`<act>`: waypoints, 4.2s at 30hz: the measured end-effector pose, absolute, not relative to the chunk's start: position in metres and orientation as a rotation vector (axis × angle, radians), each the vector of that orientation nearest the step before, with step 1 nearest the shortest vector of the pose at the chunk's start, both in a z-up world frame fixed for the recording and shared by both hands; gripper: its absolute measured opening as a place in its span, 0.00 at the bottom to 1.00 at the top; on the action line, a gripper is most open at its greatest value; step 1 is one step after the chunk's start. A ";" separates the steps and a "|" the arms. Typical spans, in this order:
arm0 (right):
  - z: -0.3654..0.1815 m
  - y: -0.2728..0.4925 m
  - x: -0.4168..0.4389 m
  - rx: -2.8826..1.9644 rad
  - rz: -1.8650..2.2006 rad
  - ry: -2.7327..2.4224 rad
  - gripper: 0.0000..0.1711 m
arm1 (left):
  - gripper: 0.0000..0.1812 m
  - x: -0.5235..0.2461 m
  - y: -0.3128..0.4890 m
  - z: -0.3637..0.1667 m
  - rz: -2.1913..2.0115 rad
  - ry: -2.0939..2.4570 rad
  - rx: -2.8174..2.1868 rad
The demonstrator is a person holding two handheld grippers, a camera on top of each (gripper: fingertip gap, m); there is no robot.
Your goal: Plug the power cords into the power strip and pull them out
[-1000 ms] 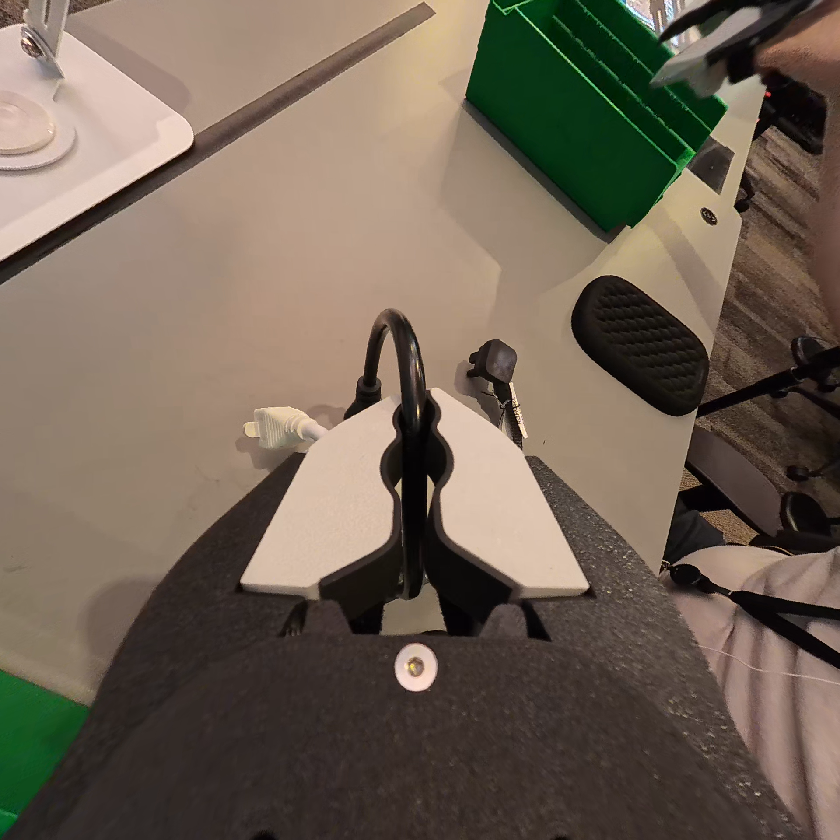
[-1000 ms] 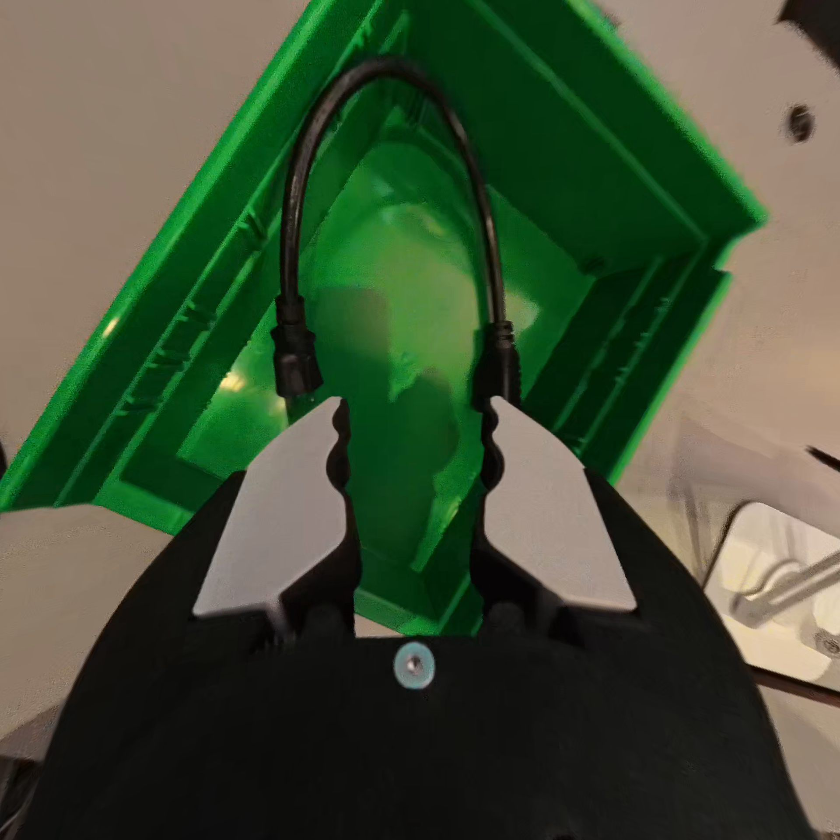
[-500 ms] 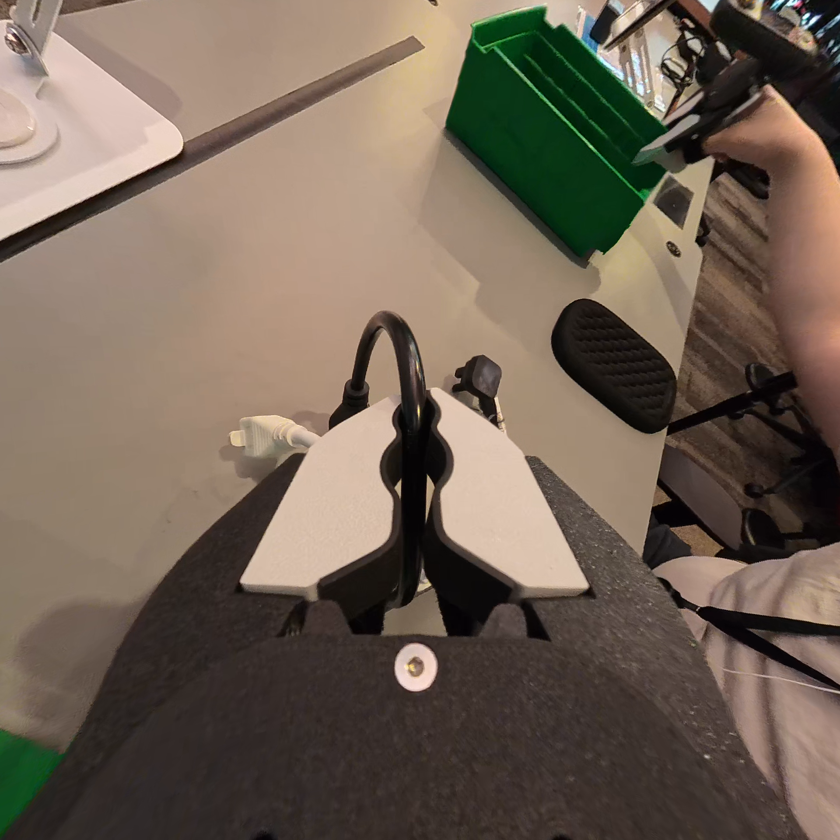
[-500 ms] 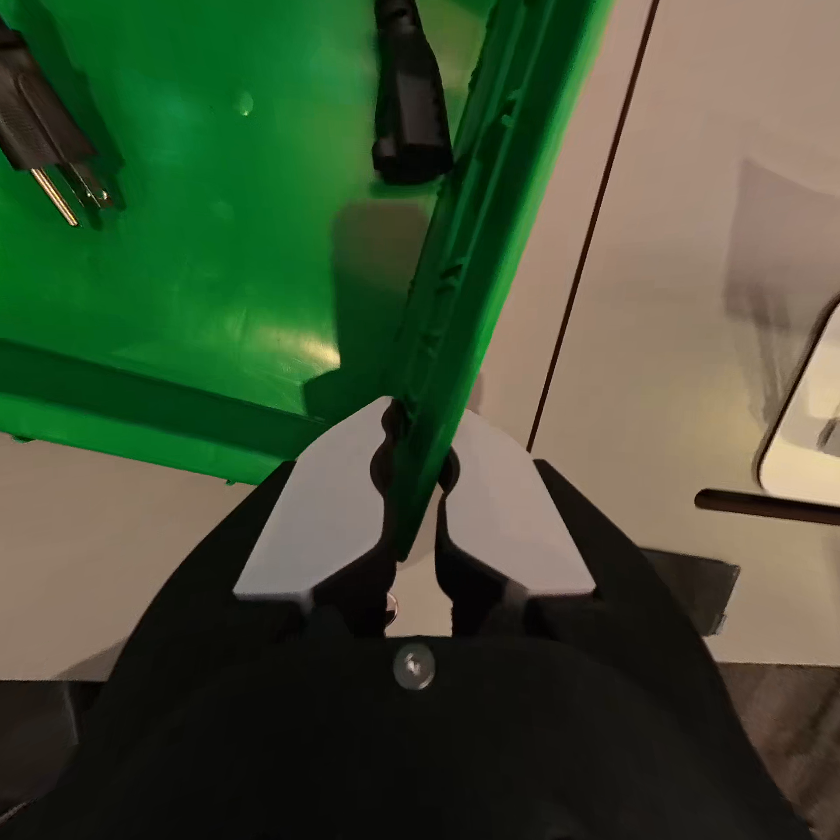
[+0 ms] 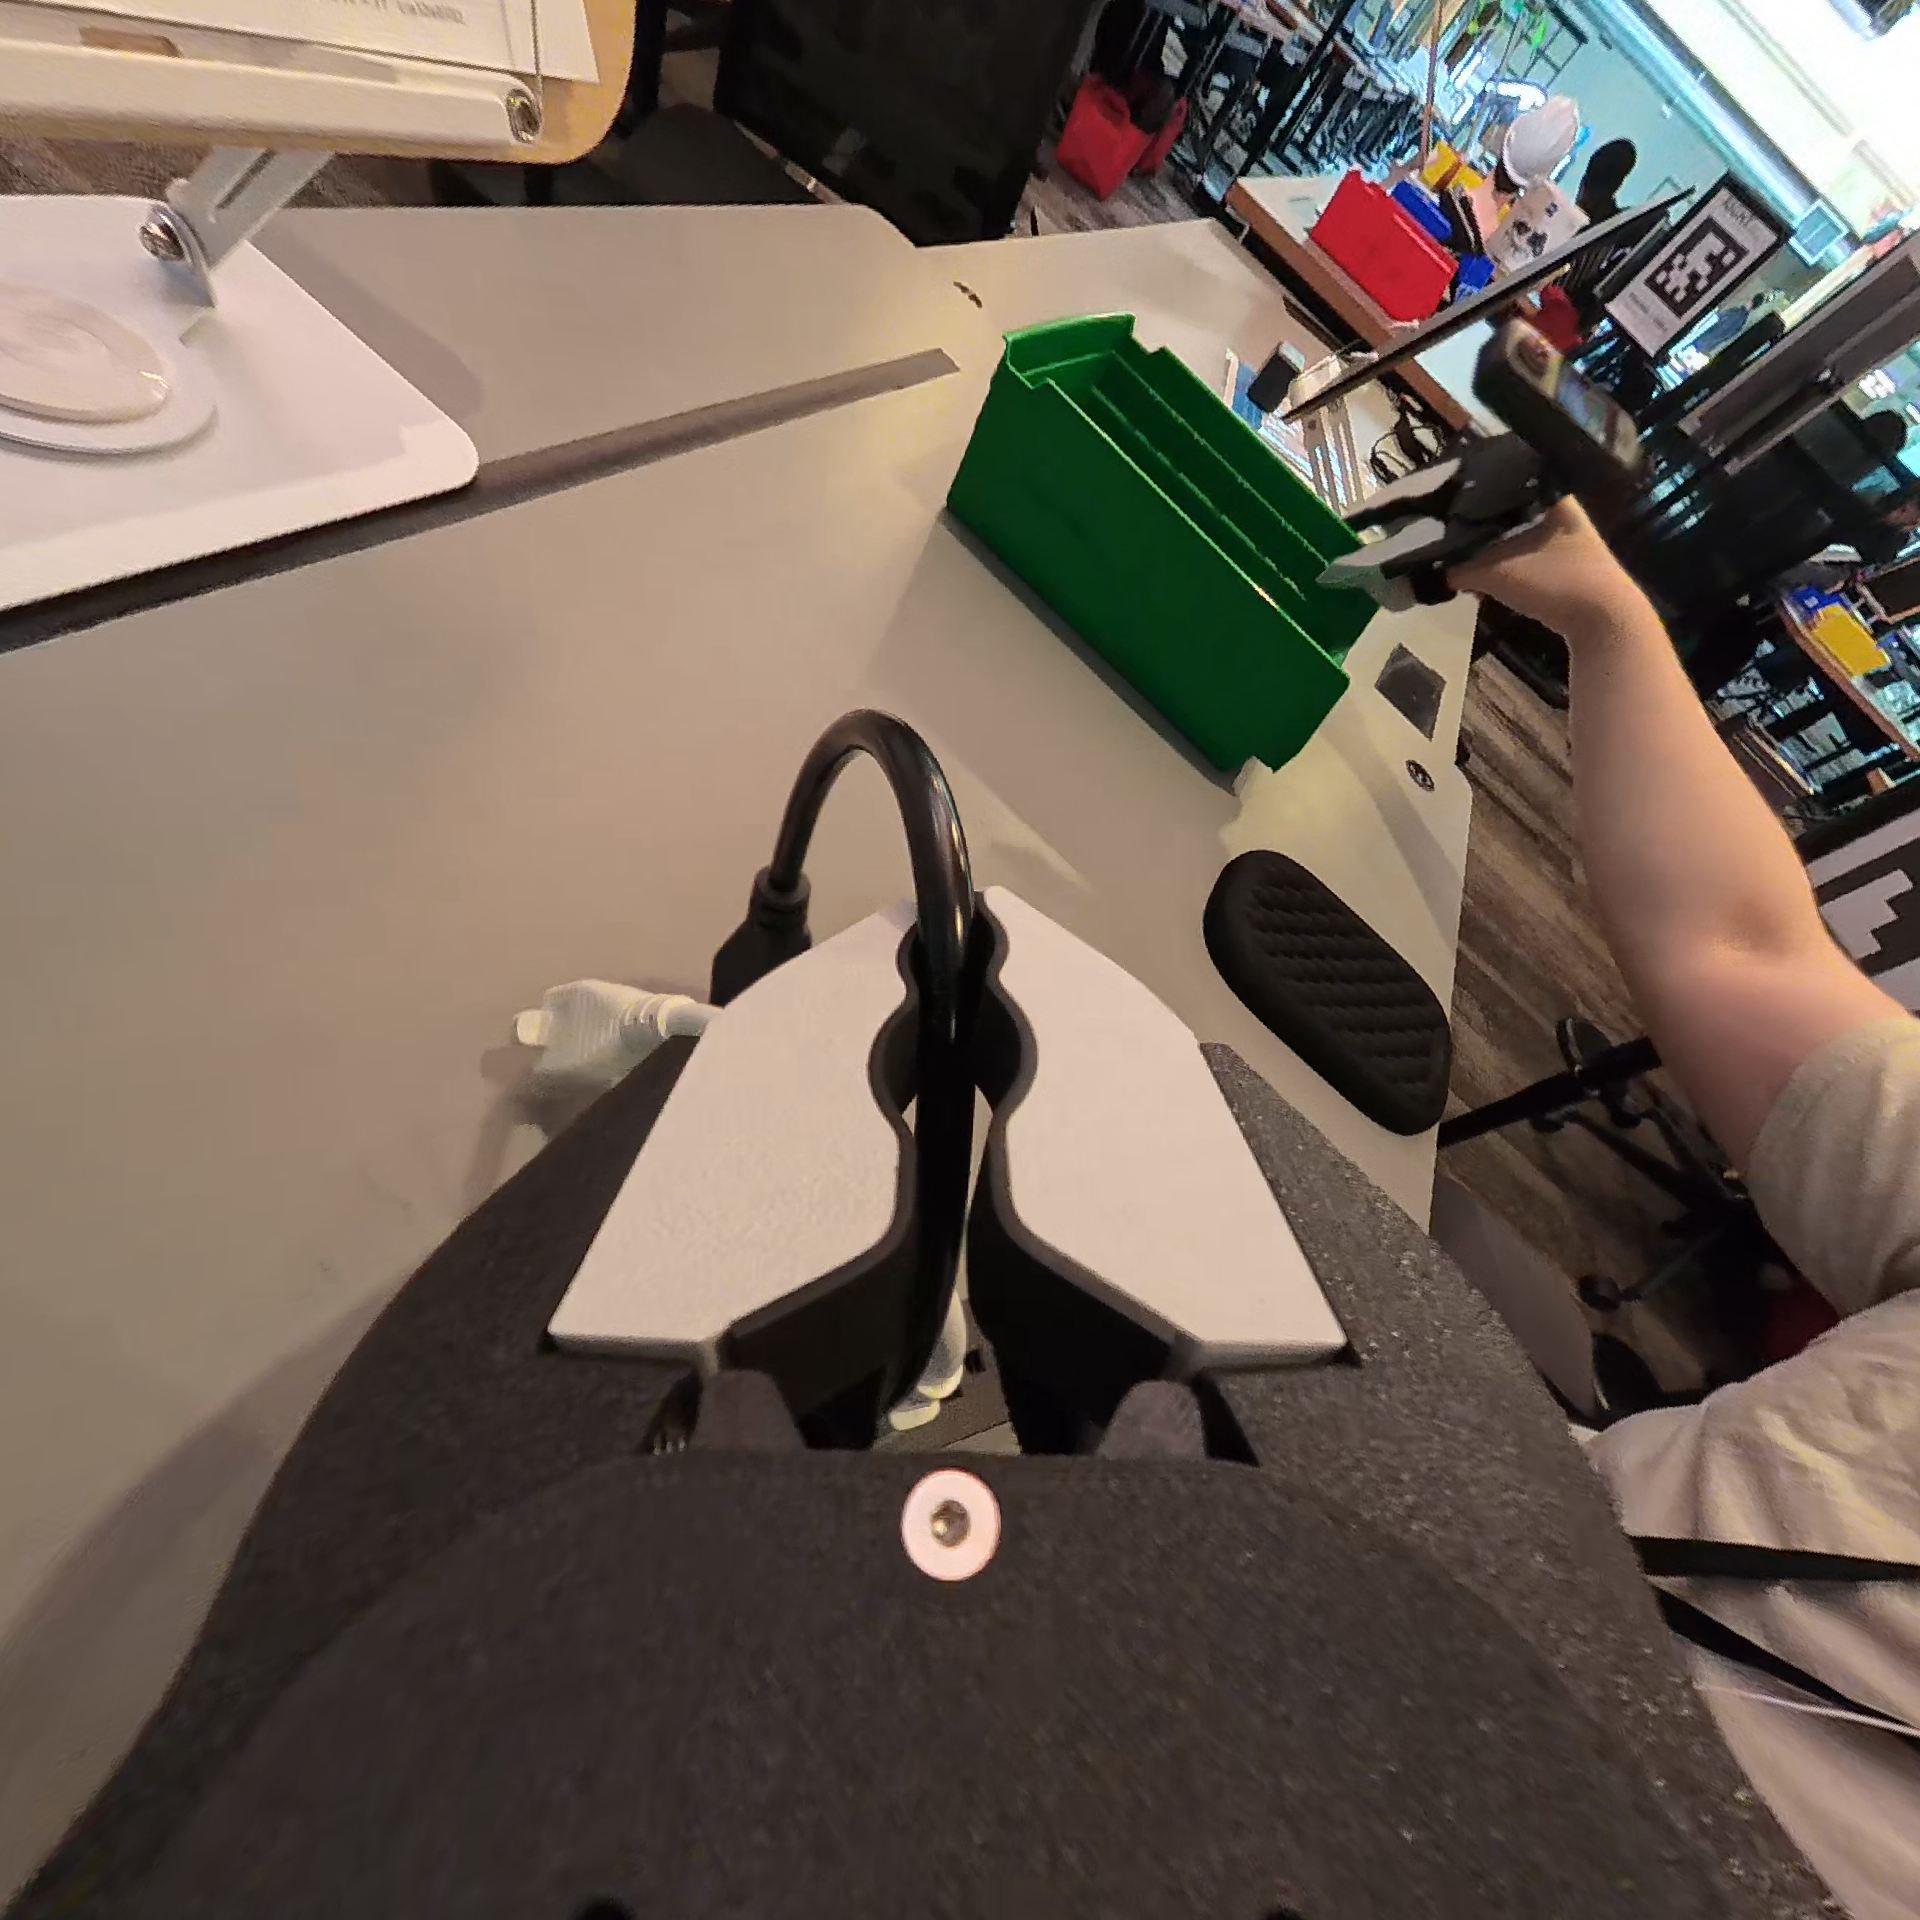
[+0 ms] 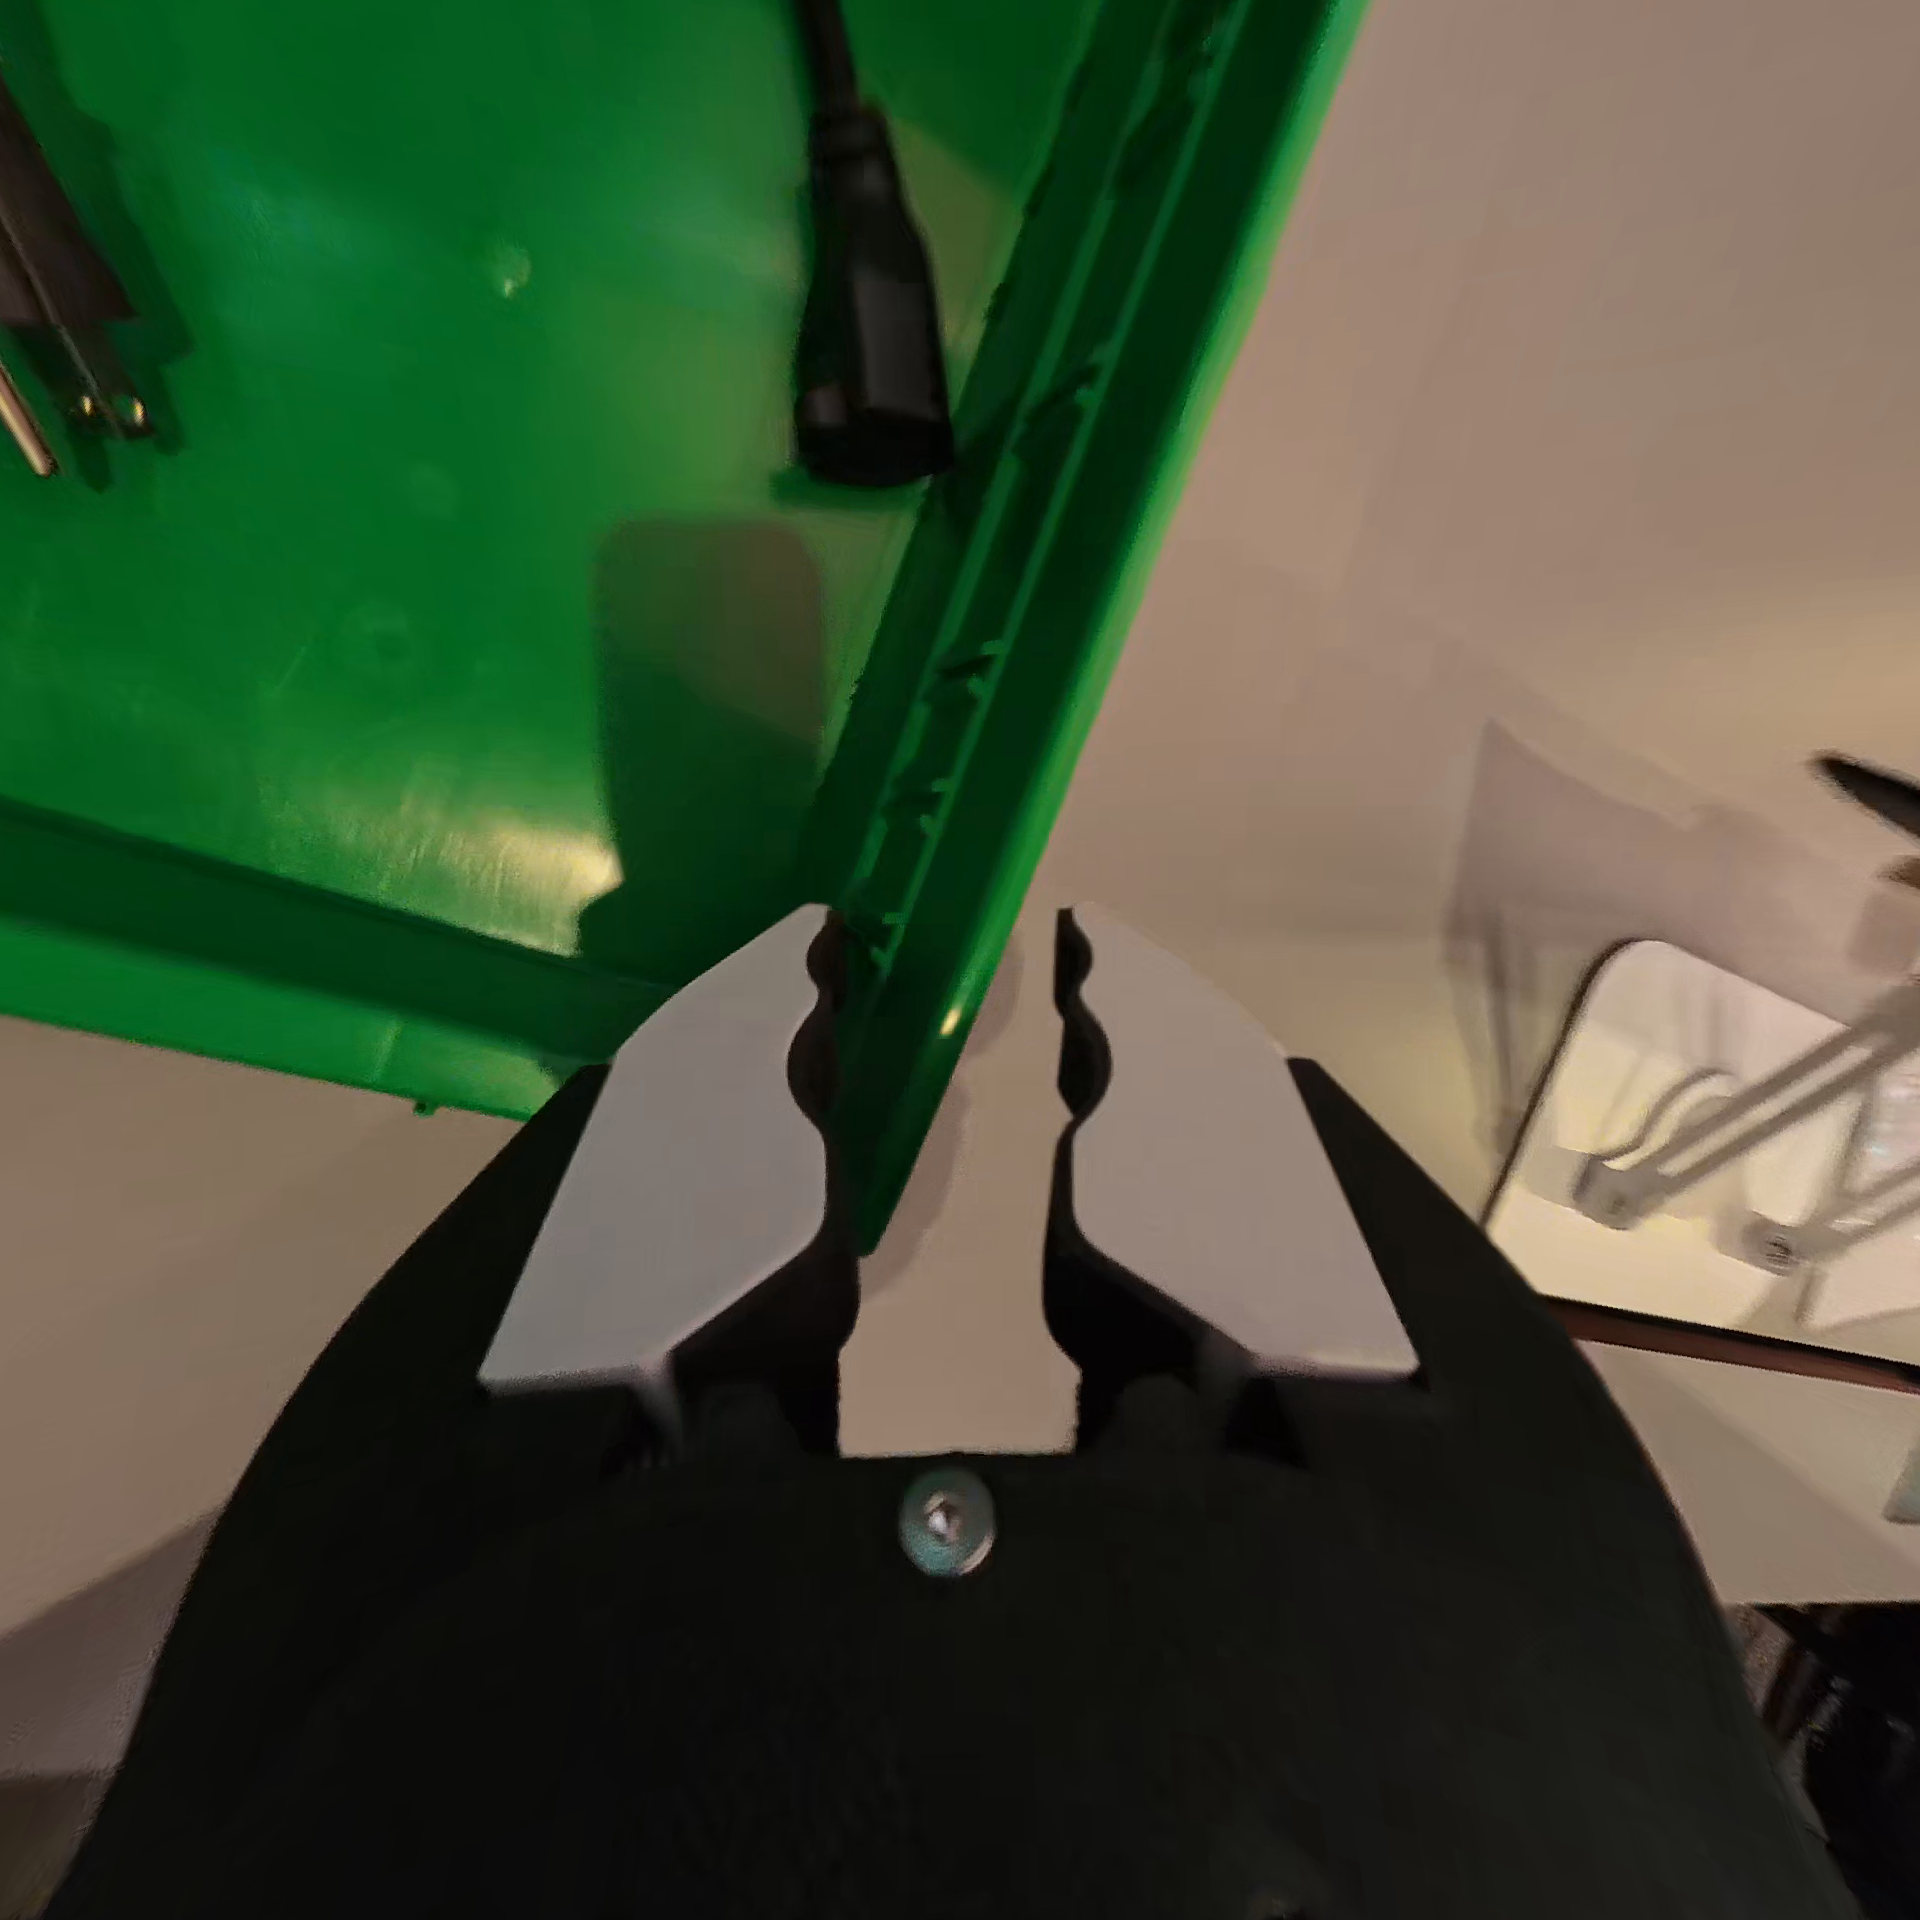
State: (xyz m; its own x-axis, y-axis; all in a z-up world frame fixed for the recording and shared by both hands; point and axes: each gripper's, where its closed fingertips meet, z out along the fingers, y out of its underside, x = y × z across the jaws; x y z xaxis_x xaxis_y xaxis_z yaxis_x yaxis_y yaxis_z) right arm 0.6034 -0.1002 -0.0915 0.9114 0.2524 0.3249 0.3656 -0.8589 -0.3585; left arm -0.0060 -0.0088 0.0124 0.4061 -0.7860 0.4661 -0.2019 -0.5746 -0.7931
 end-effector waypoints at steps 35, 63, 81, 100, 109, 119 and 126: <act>-0.157 -0.091 -0.020 -2.025 0.459 -1.548 0.30 | 0.03 -0.020 0.009 0.013 -1.030 0.769 -1.999; -0.157 -0.073 0.088 -1.869 0.529 -1.835 0.10 | 0.14 0.002 -0.028 0.011 -0.965 1.144 -1.931; -0.157 -0.074 0.088 -1.855 0.600 -1.812 0.11 | 0.30 -0.005 -0.036 0.021 -1.258 1.074 -1.964; -0.156 -0.074 0.088 -1.834 0.693 -1.776 0.11 | 0.25 -0.050 -0.044 0.038 -1.034 1.146 -1.940; -0.156 -0.075 0.088 -1.794 0.710 -1.780 0.12 | 0.28 -0.019 -0.045 -0.011 -0.812 1.428 -1.954; -0.157 -0.075 0.088 -1.749 0.678 -1.799 0.13 | 0.26 0.004 -0.051 -0.057 -0.897 1.569 -2.021; -0.157 -0.075 0.088 -1.744 0.676 -1.803 0.14 | 0.25 0.014 -0.061 -0.082 -0.882 1.708 -2.010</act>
